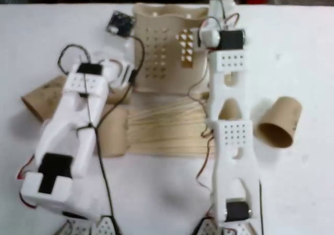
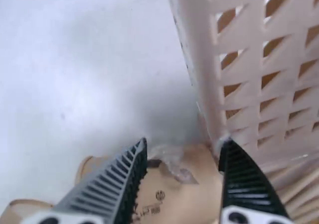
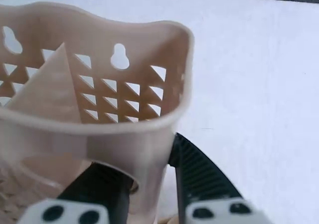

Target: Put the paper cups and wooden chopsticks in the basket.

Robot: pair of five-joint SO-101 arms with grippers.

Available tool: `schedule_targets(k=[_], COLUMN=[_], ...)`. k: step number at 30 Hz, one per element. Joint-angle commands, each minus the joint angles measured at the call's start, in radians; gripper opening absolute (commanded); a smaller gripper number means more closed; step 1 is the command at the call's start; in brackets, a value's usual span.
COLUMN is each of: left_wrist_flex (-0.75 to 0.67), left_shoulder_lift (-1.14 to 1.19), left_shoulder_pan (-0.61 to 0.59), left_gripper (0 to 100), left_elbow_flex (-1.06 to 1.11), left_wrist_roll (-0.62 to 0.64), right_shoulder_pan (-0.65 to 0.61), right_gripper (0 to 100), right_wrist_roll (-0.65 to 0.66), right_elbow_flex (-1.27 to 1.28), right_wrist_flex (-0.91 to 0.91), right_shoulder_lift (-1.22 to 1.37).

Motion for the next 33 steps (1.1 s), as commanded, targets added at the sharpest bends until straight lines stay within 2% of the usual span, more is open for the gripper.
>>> schedule_targets(k=[1,5,10,16,21,29,33], left_wrist_flex=[0.087,0.184,0.224,0.216,0.241,0.503,0.585], left_shoulder_lift=[-0.119,-0.222,-0.294,-0.262,-0.038,0.478,0.691], left_shoulder_pan=[-0.013,-0.036,-0.117,-0.143,-0.084,-0.044,-0.008], left_gripper=[24,24,24,24,24,24,24], left_elbow_flex=[-0.074,-0.124,-0.238,-0.46,-0.715,-1.301,-1.582], left_wrist_roll=[-0.003,0.0,0.078,0.31,0.44,0.517,0.528], right_shoulder_pan=[-0.002,-0.002,-0.005,-0.005,-0.002,-0.005,-0.007], right_gripper=[1.7,1.7,1.7,1.7,1.7,1.7,1.7], right_wrist_roll=[0.009,0.003,0.003,0.002,0.003,0.0,0.0], right_elbow_flex=[-0.002,-0.002,-0.002,-0.003,-0.003,-0.003,-0.002], right_wrist_flex=[0.035,0.053,0.053,0.051,0.048,0.051,0.051], right_shoulder_lift=[-0.027,-0.031,-0.028,-0.033,-0.035,-0.076,-0.074])
